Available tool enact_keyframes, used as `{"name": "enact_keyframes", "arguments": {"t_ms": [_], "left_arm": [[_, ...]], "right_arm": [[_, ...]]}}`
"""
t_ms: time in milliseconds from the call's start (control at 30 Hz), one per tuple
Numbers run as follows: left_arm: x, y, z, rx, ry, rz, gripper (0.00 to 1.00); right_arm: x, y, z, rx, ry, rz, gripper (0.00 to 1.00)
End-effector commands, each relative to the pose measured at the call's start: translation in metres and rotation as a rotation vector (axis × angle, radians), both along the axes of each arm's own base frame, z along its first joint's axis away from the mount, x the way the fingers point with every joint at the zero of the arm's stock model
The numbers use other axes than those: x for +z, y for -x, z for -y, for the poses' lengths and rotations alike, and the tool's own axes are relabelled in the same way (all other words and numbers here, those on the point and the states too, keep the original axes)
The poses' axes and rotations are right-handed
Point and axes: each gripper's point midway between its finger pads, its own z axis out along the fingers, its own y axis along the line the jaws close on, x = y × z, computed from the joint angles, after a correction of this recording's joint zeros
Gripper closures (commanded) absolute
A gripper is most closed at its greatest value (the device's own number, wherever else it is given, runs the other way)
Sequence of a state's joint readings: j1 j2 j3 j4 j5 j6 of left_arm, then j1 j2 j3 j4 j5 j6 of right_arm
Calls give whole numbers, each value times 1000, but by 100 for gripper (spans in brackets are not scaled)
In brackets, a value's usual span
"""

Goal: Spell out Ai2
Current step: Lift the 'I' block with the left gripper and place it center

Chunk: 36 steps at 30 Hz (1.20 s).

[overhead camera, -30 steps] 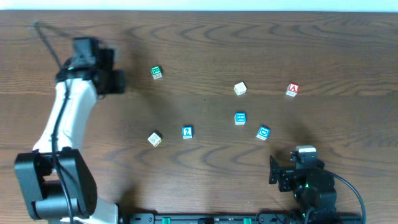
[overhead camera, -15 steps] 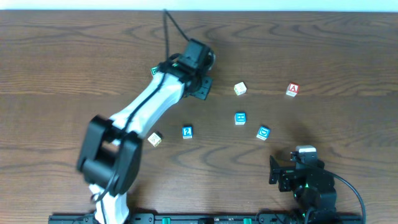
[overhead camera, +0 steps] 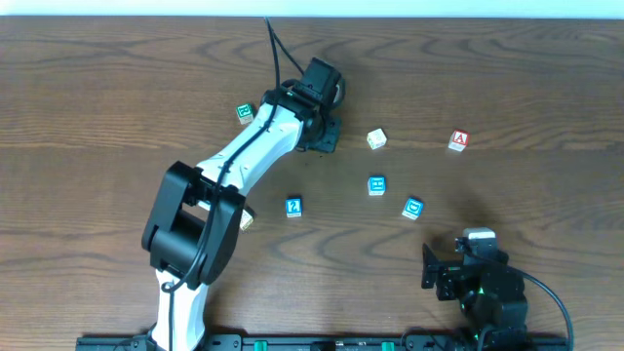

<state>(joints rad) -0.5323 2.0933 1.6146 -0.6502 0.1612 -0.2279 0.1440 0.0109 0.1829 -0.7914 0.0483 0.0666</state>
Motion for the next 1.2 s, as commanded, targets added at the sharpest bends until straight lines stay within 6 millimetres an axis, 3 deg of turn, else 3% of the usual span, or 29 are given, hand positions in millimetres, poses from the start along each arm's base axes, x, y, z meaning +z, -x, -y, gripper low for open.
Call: {"name": "enact_keyframes", "arguments": {"t_ms": [0, 367, 900, 1167], "left_arm": [[-11, 4, 1, 95, -17, -39, 95], [-20, 15, -9, 234, -197, 37, 94], [-25, 16, -8, 271, -168, 17, 94], [-45, 19, -8, 252, -188, -15, 94]], "right_arm": [[-3, 0, 1, 2, 8, -4, 1], [-3, 0, 1, 2, 8, -4, 1], [-3, 0, 1, 2, 8, -4, 1], [-3, 0, 1, 2, 8, -4, 1]]}}
